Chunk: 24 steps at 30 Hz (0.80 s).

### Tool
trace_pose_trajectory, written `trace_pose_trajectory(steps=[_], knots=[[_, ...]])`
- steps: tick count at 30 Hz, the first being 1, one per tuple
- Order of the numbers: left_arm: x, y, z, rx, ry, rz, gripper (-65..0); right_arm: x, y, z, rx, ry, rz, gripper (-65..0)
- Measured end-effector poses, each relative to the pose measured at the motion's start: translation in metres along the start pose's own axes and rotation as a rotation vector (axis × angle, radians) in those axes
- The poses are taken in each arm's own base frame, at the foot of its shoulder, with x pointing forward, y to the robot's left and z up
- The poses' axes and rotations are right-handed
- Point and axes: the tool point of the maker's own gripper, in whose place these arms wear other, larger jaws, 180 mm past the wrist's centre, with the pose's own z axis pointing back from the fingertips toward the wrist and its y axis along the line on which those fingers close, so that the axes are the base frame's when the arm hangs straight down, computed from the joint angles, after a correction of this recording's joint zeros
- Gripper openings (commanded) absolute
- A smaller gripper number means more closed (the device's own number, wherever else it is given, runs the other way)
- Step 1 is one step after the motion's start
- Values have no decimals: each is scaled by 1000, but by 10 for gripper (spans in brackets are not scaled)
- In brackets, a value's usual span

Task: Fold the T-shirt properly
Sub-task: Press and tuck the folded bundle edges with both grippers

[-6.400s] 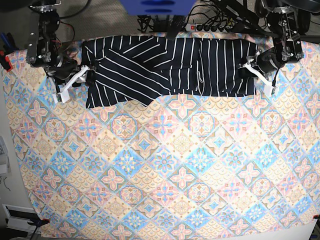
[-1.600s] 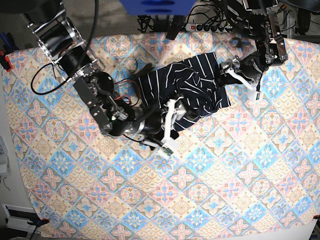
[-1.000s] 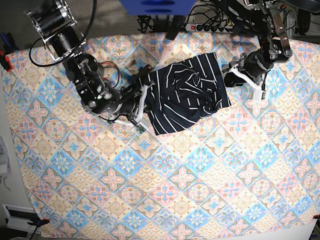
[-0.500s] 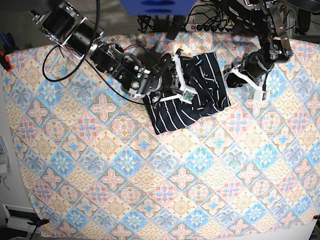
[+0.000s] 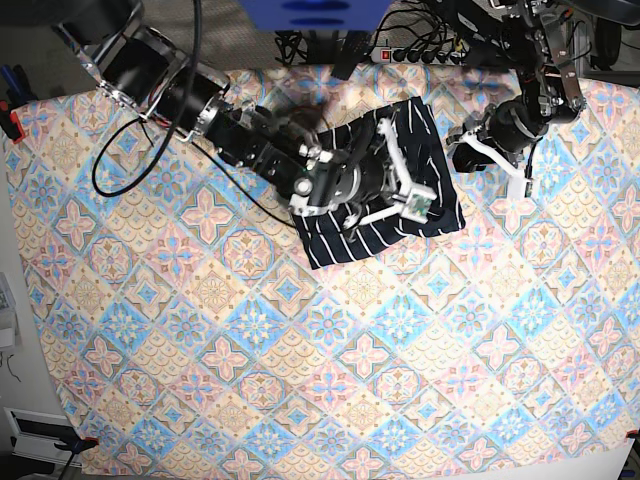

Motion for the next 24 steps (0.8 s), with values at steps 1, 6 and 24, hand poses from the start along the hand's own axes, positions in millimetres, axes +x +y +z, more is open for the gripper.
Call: trace_pose_trajectory(steps=[1, 6, 24], knots=[[1, -1, 3, 2, -1, -11, -526, -3, -17, 6, -39, -6, -23, -650], [0, -17, 16, -20, -16, -65, -526, 22, -48, 21, -113, -142, -61, -650], [-66, -64, 21, -144, 184, -199, -527, 21, -29, -66, -37, -88, -64, -650]])
